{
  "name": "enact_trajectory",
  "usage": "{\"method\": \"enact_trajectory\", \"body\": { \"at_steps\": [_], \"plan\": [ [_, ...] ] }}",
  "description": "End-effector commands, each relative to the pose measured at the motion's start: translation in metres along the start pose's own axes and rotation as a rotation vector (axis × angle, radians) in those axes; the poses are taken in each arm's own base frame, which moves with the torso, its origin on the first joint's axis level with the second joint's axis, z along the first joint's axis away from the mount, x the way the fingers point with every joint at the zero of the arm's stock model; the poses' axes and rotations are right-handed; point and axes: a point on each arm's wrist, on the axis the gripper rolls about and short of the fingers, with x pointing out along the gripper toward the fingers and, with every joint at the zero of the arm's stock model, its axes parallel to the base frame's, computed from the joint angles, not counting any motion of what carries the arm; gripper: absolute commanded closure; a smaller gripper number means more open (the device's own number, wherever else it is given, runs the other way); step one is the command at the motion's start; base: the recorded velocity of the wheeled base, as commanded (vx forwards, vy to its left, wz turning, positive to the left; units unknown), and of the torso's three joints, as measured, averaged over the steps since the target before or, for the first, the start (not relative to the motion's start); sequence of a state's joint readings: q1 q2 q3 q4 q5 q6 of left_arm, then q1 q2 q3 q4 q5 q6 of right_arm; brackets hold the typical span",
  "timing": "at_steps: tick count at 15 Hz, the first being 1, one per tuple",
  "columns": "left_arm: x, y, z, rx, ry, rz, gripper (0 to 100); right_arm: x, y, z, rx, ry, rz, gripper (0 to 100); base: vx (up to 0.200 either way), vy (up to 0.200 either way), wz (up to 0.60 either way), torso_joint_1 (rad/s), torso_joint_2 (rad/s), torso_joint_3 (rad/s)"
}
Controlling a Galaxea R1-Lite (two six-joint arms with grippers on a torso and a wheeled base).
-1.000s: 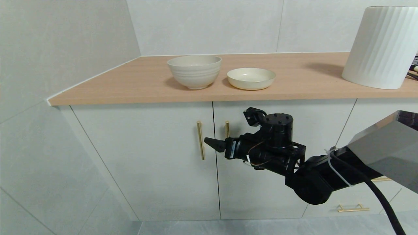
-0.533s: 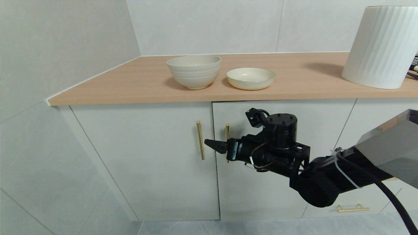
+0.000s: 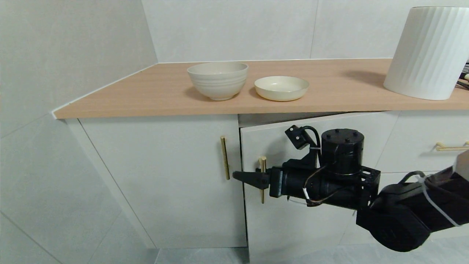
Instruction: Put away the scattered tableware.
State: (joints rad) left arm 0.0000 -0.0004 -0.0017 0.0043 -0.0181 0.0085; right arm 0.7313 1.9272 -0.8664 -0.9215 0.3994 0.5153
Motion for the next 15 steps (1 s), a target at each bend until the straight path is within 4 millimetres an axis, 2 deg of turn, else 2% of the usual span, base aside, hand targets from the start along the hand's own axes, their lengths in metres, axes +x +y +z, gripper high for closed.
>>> {"method": "enact_trajectory", "body": {
  "at_steps": [1, 4, 11, 12, 15],
  "plan": [
    [0.0, 0.0, 0.0, -0.001, 0.001, 0.0, 0, -0.025, 0.015, 0.003, -0.007, 0.015, 0.057, 0, 0.0, 0.0, 0.0, 0.0, 0.0, 0.0],
    [0.0, 0.0, 0.0, 0.001, 0.001, 0.001, 0, -0.041, 0.024, 0.002, -0.009, 0.043, 0.113, 0, 0.0, 0.0, 0.0, 0.0, 0.0, 0.0],
    [0.0, 0.0, 0.001, 0.05, -0.004, -0.006, 0, -0.048, 0.026, -0.002, -0.005, 0.061, 0.127, 0, 0.0, 0.0, 0.0, 0.0, 0.0, 0.0],
    [-0.002, 0.0, 0.006, 0.067, -0.023, -0.01, 0, -0.048, 0.025, -0.002, -0.004, 0.063, 0.127, 0, 0.0, 0.0, 0.0, 0.0, 0.0, 0.0],
    [-0.004, -0.003, 0.046, 0.064, 0.016, -0.158, 0, -0.048, 0.026, -0.002, -0.006, 0.061, 0.129, 0, 0.0, 0.0, 0.0, 0.0, 0.0, 0.0]
  ]
}}
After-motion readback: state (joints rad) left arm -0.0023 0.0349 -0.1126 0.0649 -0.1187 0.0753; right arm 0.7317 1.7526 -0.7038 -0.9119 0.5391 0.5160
